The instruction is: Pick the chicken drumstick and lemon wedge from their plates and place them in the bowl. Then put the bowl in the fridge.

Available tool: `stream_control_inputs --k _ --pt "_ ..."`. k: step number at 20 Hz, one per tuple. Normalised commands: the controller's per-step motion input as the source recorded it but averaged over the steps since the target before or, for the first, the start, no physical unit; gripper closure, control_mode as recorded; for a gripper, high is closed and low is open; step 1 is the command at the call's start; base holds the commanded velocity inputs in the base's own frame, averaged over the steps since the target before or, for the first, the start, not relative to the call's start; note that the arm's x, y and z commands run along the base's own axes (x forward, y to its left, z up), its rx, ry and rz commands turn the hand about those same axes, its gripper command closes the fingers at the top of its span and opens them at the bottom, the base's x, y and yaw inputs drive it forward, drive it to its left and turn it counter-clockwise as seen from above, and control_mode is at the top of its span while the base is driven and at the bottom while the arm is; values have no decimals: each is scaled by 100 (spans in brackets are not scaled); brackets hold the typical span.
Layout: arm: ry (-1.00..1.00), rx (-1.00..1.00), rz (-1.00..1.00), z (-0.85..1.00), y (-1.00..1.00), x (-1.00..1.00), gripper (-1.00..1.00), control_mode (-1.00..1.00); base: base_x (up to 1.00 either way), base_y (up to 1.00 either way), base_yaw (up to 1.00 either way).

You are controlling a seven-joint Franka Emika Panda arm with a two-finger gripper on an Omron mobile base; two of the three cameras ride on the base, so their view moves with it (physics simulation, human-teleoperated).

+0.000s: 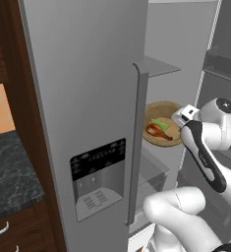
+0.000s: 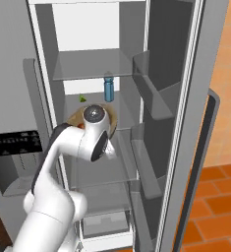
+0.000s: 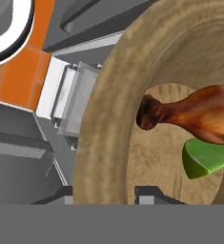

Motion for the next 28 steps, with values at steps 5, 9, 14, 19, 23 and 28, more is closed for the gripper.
stream_control_inputs --k 5,9,14,19,23,28 --pt "0 15 -11 18 24 63 100 -100 0 0 0" --pt "0 11 -3 14 27 40 100 -100 0 0 0" --pt "1 12 -5 -14 20 27 100 -100 0 0 0" --pt "0 5 -3 -34 5 18 100 -100 0 0 0" --pt "1 0 0 -25 0 35 100 -100 0 0 0" --pt "6 1 0 -13 0 46 100 -100 0 0 0"
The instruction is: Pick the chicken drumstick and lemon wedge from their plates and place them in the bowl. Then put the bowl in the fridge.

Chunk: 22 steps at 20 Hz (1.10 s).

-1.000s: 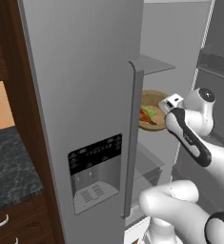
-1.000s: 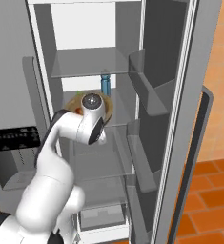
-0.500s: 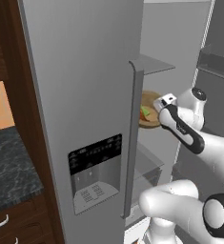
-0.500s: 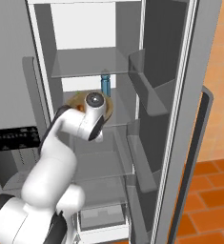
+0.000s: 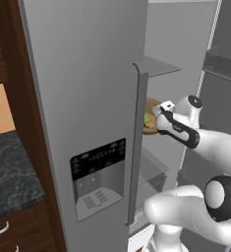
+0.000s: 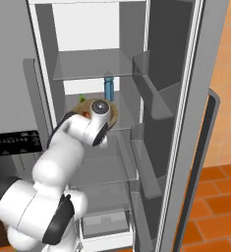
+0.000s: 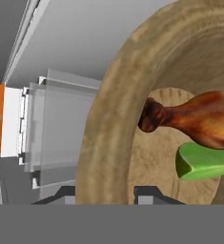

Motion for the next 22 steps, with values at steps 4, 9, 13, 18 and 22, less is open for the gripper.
stream_control_inputs --k 4,9,13,18,22 --pt "5 7 0 0 6 50 100 -100 0 0 0" --pt "2 3 0 -8 15 69 100 -100 0 0 0" --pt "0 0 0 -33 27 59 100 -100 0 0 0" --pt "0 0 0 -40 24 58 100 -100 0 0 0" --pt "0 0 0 -40 16 42 100 -100 0 0 0"
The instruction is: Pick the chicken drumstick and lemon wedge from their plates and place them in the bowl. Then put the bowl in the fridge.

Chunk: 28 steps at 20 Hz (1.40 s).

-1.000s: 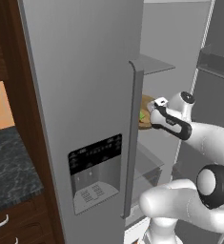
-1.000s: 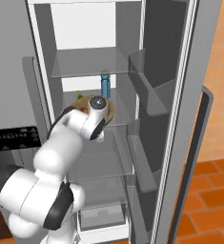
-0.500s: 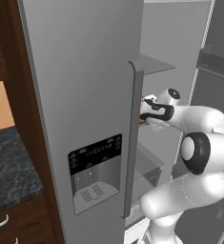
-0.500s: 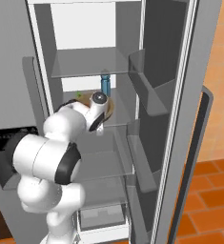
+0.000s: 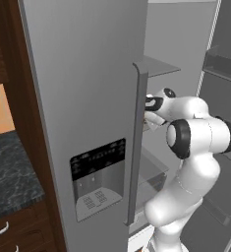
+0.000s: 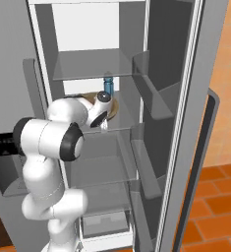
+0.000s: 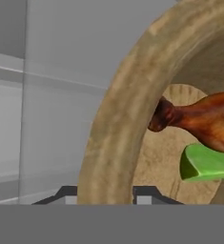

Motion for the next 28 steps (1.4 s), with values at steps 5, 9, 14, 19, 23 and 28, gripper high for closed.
stream_control_inputs --k 5,9,14,19,23,28 --pt "0 0 0 -27 18 23 -100 -100 0 0 0" --pt "-1 0 0 16 5 -10 -100 -100 0 0 0" --pt "-6 0 0 62 0 -48 -100 -100 0 0 0" --pt "-10 0 0 52 0 -85 -100 -100 0 0 0" --pt "0 0 0 24 -1 -100 -100 -100 0 0 0" --pt "0 0 0 34 -5 -100 -100 -100 0 0 0"
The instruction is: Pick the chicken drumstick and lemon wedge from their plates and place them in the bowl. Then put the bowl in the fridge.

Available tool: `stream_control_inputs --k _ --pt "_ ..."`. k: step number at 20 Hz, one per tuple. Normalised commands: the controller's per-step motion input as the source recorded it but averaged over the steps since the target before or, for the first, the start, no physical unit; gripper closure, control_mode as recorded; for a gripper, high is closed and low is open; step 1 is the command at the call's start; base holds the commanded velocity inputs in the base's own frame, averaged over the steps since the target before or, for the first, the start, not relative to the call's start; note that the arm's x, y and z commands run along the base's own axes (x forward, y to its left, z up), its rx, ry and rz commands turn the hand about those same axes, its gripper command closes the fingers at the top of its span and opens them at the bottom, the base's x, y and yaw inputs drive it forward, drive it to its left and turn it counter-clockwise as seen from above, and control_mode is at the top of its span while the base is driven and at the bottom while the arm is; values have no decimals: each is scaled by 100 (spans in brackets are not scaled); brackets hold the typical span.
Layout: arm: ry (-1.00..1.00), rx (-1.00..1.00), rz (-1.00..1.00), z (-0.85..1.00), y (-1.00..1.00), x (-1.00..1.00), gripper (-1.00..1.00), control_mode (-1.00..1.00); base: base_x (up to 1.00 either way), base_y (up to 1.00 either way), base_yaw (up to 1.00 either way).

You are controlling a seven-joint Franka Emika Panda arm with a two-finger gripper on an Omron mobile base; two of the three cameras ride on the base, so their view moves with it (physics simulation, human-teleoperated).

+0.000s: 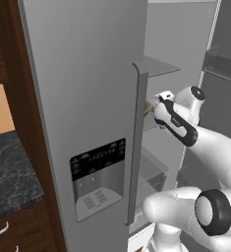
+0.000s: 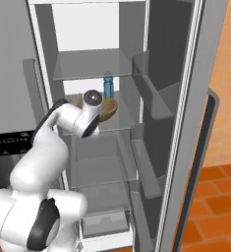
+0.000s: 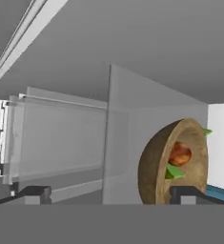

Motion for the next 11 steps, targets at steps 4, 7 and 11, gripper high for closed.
stream_control_inputs --k 4,7,11 --pt "0 0 0 29 -3 -100 -100 -100 0 0 0" --pt "0 -1 0 14 0 -100 -100 -100 0 0 0" --pt "0 -3 0 11 -1 -100 -100 -100 0 0 0"
